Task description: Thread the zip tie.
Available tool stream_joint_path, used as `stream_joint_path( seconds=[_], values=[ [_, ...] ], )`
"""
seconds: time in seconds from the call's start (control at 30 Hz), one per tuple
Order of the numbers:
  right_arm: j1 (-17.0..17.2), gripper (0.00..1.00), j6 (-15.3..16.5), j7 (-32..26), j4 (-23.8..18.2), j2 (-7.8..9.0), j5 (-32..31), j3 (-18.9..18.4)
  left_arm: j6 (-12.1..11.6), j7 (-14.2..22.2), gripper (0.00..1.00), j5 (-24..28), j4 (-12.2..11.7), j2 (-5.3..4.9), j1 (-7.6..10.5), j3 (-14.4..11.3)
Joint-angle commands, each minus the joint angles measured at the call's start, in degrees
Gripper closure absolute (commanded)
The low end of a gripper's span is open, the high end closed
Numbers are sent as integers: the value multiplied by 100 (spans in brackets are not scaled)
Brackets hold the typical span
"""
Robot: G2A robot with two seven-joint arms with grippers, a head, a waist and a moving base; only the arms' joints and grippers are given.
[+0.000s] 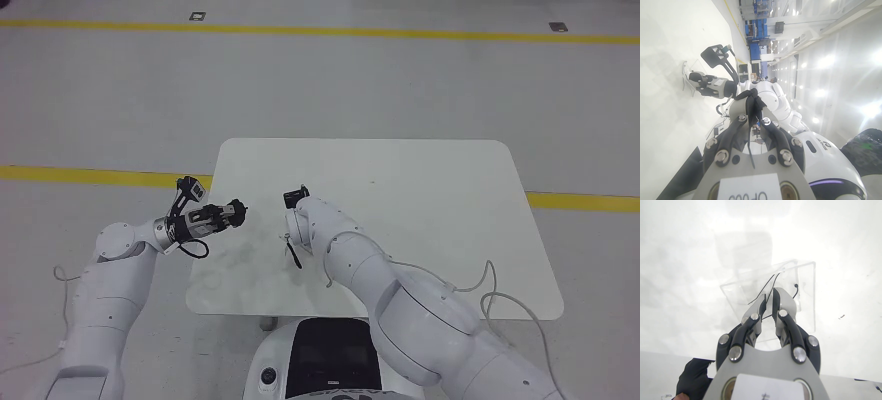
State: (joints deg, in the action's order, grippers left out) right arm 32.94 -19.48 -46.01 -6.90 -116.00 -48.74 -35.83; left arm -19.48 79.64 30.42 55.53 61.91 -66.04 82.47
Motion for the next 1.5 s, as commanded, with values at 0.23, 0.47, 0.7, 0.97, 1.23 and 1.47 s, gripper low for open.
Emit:
stream_joint_path(
  seconds=[0.23, 0.47, 0.7, 0.97, 1.23, 1.47],
  values=[
    [-21, 100, 0, 10, 8, 0, -7, -11, 0, 0, 100, 0, 0, 0, 0, 0],
    [-118, 100, 0, 129, 105, 0, 107, -72, 0, 0, 100, 0, 0, 0, 0, 0],
    [-191, 100, 0, 221, 172, 0, 237, -118, 0, 0, 100, 0, 0, 0, 0, 0],
    [-262, 100, 0, 268, 198, 0, 416, -158, 0, 0, 100, 0, 0, 0, 0, 0],
    [-352, 100, 0, 287, 258, 0, 531, -217, 0, 0, 100, 0, 0, 0, 0, 0],
    [-439, 100, 0, 459, 360, 0, 732, -268, 0, 0, 100, 0, 0, 0, 0, 0]
  ],
)
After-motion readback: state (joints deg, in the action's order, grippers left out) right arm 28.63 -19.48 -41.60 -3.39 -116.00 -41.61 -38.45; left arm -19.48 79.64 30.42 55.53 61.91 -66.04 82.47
